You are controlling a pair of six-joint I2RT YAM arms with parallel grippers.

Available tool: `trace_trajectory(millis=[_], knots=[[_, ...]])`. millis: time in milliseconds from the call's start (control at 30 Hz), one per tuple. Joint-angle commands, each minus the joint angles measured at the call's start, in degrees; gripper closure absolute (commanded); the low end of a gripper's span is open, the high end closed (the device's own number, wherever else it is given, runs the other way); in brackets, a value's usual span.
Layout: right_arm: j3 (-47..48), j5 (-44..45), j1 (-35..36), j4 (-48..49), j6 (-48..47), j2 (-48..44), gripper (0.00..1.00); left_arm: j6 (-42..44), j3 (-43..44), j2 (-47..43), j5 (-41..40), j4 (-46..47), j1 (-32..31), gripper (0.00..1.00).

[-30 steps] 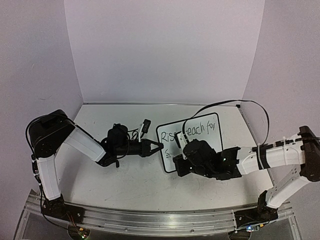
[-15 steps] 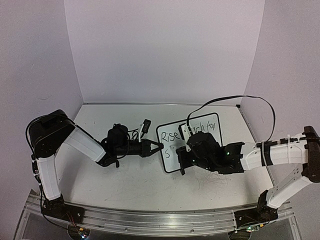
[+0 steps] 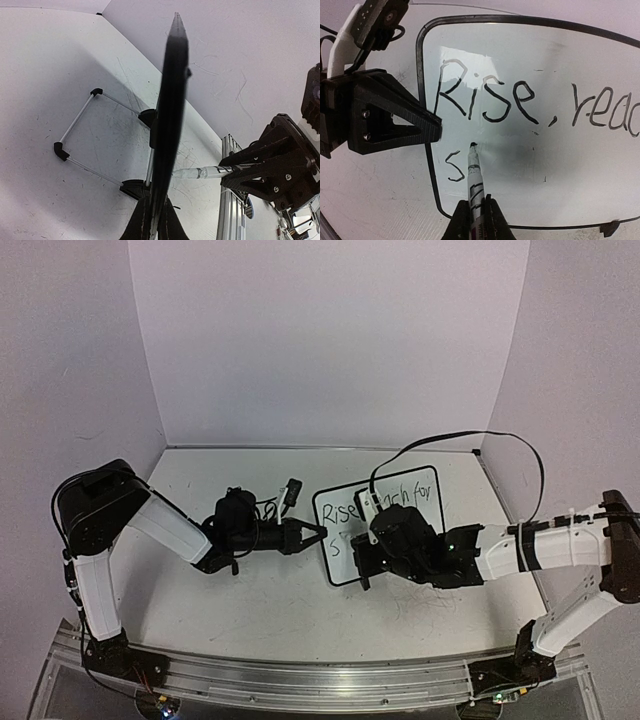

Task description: Write a sentence on the whiteboard

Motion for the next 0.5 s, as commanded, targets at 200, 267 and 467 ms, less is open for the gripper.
trace_trajectory(millis=[200, 267, 467], knots=[[-0.02, 0.71, -0.07, -0.89, 0.65, 0.32, 1.0, -1.33, 1.61, 0.01, 0.51, -1.88, -0.33, 1.0], [-0.59, 0.15, -0.03, -1.04, 0.94, 0.08, 1.0, -1.29, 1.57, 0.1, 0.48, -1.92, -0.33, 1.0], [-2.22, -0.86, 0.19, -1.22, 1.91, -0.5, 1.0, -1.27, 1.41, -0.18, 0.41, -2.07, -0.33, 1.0]])
